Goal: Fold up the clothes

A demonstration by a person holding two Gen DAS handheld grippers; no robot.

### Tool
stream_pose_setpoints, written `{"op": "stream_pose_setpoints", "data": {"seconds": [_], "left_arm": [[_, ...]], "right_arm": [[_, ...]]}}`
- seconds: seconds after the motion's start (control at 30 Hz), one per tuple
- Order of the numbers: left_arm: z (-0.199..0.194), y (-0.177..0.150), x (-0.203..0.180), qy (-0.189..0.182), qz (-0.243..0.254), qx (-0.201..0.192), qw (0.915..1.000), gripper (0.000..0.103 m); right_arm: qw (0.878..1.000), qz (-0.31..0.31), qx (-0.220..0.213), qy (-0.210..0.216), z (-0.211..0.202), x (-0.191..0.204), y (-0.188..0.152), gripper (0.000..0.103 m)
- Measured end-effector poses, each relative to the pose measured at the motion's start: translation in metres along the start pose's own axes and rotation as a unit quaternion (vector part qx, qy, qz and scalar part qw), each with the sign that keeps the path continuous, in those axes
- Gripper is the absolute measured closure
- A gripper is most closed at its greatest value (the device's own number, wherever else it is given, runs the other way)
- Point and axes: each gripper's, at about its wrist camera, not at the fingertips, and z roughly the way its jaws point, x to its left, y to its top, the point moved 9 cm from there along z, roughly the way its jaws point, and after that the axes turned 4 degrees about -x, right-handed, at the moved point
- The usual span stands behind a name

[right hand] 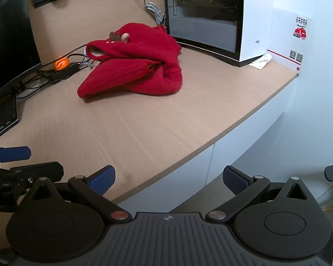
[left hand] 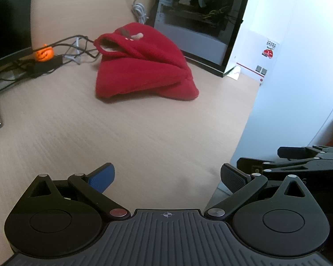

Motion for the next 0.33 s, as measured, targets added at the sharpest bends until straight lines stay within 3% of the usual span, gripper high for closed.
{"op": "stream_pose_setpoints", "data": {"seconds": [0.33], "left_arm": [[0.015,0.012,0.009,0.011,-0.017,0.004,0.9998,0.000]], "right_arm": [[1.000,0.006,0.010,0.012,0.012,-0.010,0.001,0.000]]}}
